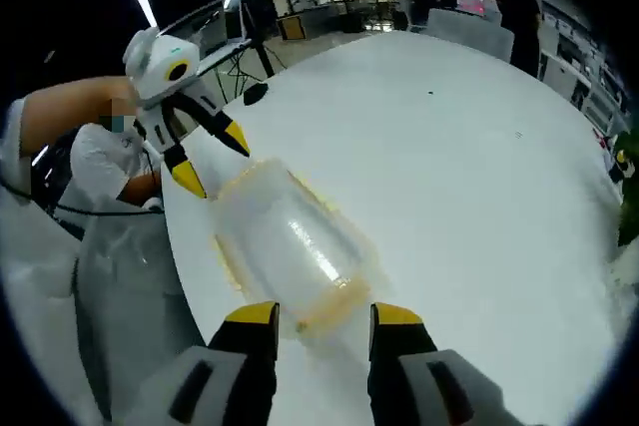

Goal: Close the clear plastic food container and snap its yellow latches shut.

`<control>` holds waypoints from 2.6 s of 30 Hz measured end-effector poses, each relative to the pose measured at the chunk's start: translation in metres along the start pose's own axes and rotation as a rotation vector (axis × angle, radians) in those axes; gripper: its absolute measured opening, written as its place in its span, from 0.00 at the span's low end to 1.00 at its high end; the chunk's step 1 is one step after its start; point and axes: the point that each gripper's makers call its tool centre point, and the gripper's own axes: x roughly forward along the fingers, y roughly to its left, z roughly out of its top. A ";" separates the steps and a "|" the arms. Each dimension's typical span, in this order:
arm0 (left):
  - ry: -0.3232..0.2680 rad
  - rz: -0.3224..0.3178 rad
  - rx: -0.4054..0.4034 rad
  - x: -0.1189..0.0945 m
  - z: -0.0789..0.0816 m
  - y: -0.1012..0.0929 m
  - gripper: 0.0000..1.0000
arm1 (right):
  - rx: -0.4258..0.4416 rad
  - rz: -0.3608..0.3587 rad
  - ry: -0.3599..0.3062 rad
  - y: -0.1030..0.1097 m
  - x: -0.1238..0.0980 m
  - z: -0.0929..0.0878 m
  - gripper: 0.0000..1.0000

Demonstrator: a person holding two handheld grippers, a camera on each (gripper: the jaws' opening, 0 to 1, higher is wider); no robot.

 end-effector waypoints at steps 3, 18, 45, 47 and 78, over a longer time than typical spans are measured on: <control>-0.015 0.019 -0.093 0.003 0.002 -0.001 0.47 | 0.019 -0.014 0.011 0.001 0.004 -0.001 0.26; -0.085 0.088 -0.423 0.024 0.010 -0.003 0.47 | 0.132 -0.075 0.039 -0.001 0.020 -0.004 0.30; -0.077 0.285 -0.545 0.030 0.018 -0.008 0.41 | 0.160 -0.106 0.081 0.006 0.027 -0.004 0.26; -0.088 0.283 -0.548 0.035 0.013 -0.005 0.41 | 0.152 -0.112 0.078 0.007 0.027 -0.004 0.26; -0.189 0.270 -0.433 0.015 0.015 0.008 0.39 | 0.104 -0.076 0.023 0.007 0.016 -0.002 0.24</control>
